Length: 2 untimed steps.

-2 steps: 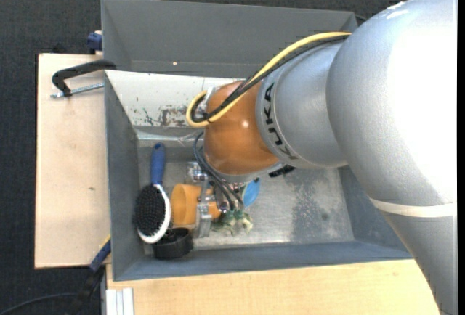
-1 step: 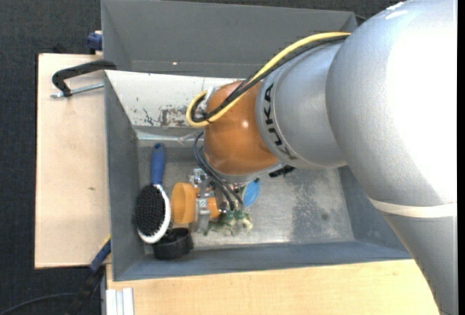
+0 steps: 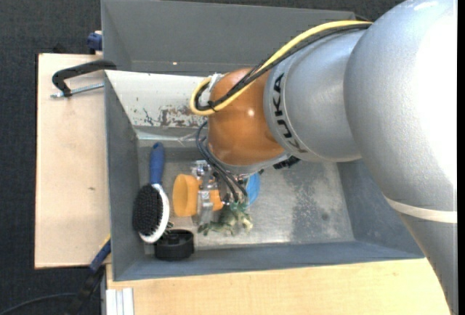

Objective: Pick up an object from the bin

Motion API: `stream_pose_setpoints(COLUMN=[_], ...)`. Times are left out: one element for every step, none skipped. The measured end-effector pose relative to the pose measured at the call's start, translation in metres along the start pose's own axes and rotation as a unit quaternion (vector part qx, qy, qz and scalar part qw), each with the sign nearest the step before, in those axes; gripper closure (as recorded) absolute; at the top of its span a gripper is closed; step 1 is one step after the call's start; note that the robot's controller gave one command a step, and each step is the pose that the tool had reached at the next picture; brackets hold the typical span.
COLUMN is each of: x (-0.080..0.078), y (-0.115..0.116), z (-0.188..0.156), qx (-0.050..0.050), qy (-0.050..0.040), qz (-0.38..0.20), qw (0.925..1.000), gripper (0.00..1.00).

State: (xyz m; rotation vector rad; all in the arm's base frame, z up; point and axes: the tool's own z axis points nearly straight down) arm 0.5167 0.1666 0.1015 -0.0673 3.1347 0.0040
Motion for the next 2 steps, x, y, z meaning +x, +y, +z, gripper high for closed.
stream_pose_setpoints(x=[-0.002, -0.004], y=[0.001, 0.002], z=[-0.019, -0.05], qx=[0.0, -0.001], qy=[-0.0002, -0.0009], qz=[0.0, 0.0], qw=[1.0, 1.0], gripper=[1.0, 1.0])
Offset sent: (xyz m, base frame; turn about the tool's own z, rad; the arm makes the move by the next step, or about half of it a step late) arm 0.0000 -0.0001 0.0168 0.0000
